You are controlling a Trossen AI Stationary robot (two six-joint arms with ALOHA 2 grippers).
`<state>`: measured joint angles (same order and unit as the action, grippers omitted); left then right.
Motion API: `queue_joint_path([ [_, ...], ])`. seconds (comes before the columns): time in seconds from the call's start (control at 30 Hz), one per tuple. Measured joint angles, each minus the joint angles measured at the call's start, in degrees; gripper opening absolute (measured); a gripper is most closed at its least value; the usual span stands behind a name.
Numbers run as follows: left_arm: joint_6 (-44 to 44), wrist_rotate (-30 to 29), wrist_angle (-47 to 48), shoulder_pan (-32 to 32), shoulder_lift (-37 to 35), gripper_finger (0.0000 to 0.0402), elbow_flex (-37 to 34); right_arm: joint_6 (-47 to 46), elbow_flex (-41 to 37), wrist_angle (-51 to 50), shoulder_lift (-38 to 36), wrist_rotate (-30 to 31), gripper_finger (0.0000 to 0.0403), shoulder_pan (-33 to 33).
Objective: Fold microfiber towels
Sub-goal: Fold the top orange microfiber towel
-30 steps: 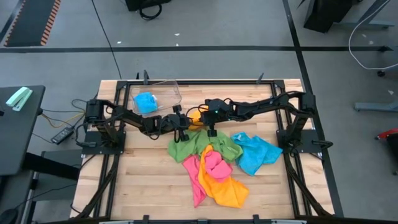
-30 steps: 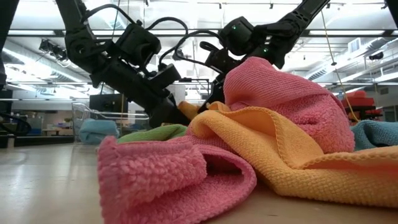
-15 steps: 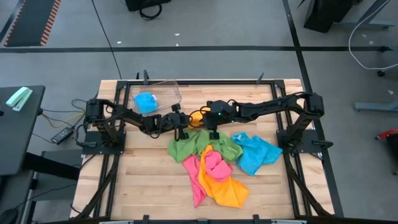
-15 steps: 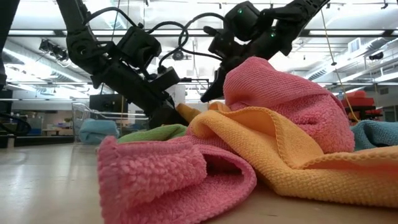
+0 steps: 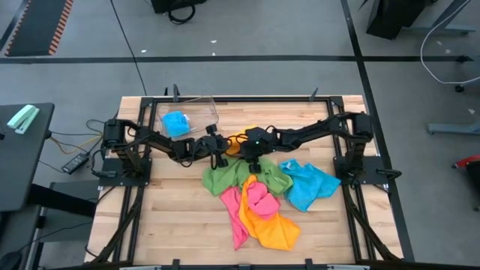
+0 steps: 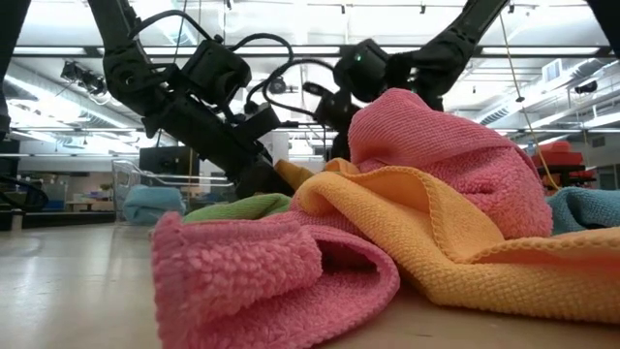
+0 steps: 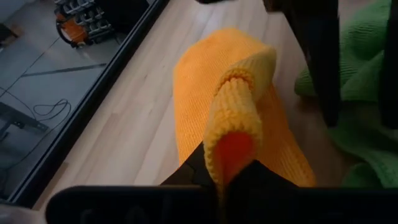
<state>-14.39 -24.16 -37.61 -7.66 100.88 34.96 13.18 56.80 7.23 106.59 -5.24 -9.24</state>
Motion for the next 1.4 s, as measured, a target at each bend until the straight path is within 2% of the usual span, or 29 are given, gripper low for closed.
queue_joint_path([
  [0.17,0.43,-0.71,0.03,0.00,0.00,0.0009,0.00,-4.34,-0.02,-0.53,1.92,2.23,0.0106,-1.25],
  [0.33,0.74,-2.91,-0.22,0.18,0.00,0.0024,0.00,-7.75,-0.02,-1.49,2.38,5.48,0.0098,-2.32],
  [0.57,1.50,-2.96,-1.50,1.20,0.00,0.0009,-0.87,-6.37,0.00,-5.10,2.29,10.33,0.0092,-3.64],
  [0.77,2.18,-3.04,-1.55,1.14,0.00,0.0027,-0.87,-3.88,0.00,-5.48,2.71,11.19,0.0092,-3.77],
  [0.93,2.19,-3.04,-1.57,1.18,0.00,0.0010,-0.87,-5.27,0.20,-6.51,3.34,10.62,0.0091,-4.85],
  [1.17,3.00,-3.75,-1.64,1.42,0.00,0.0021,-0.87,-6.99,0.17,-8.99,2.99,10.32,0.0091,-6.26],
  [1.4,0.56,-3.94,-1.61,2.82,0.00,0.0009,-0.87,-5.20,0.15,-10.02,2.93,10.19,0.0091,-8.07],
])
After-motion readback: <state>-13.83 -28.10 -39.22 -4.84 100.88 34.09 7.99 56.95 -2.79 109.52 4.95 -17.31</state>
